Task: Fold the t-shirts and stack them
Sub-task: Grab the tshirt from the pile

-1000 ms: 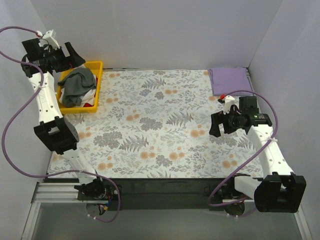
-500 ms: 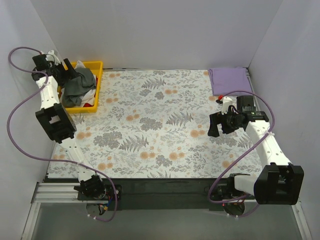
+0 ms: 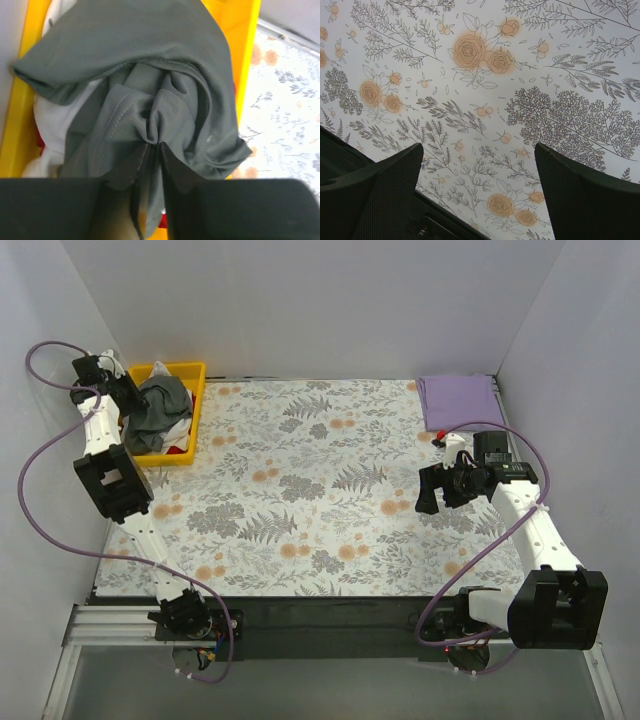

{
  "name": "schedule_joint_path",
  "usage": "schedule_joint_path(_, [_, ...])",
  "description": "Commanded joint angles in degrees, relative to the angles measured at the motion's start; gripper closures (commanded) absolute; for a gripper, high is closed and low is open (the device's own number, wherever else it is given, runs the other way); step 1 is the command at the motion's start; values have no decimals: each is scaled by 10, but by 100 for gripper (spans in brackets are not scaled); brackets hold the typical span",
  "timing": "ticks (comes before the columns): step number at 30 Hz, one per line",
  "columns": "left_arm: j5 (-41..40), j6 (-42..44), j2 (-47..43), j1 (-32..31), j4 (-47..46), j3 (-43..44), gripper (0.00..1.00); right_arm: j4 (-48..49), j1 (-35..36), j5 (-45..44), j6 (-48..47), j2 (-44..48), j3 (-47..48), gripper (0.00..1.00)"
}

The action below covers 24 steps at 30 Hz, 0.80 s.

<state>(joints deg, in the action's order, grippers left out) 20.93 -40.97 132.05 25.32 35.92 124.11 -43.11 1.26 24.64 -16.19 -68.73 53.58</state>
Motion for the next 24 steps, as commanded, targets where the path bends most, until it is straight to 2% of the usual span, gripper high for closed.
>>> schedule_joint_path(1, [-16,11,8,-3,10,38,89,1,-2,15,6,11,13,2])
schedule_joint_path(3, [-21,13,15,-2,13,53,100,1,-3,14,6,13,12,2])
schedule_joint_path(9, [9,9,2,-3,9,84,100,2,-5,15,5,15,9,2])
schedule_joint_path(17, [112,-17,-128,-17,-54,114,100,2,-6,23,7,6,20,2])
schedule_joint_path(20, [125,-14,-193,-53,-81,99,100,1,-7,23,8,9,21,2])
schedule_joint_path(24, [113,-23,-259,-146,-95,106,100,2,-7,22,8,18,20,2])
